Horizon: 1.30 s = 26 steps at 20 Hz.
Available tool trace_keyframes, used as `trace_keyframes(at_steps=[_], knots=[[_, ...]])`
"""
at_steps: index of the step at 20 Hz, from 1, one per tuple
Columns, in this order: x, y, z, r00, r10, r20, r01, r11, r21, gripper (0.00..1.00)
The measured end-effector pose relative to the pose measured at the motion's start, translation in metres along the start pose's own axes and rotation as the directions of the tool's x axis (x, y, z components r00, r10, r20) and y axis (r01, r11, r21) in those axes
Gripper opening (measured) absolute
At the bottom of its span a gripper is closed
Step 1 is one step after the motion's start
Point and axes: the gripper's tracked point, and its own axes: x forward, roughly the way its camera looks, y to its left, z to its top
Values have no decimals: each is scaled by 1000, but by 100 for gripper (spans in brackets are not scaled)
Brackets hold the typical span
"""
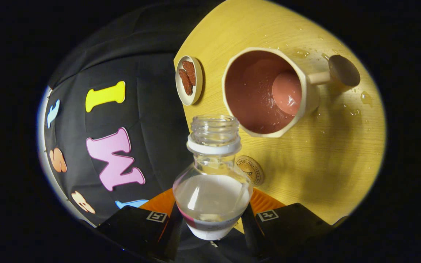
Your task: Take the bottle from table, then pour the juice into the cup, finally place the bottle on the coaster
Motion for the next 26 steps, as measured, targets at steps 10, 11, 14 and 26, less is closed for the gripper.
trace_keyframes(at_steps=[10, 11, 14, 26], knots=[[1, 14, 0, 1000, 20, -8, -17, 974, 227, 74], [1, 16, 0, 1000, 22, -11, -18, 970, 242, 74], [-1, 20, 3, 1000, 30, -4, -28, 962, 270, 74], [-5, 40, 26, 998, 49, 30, -58, 861, 505, 74]])
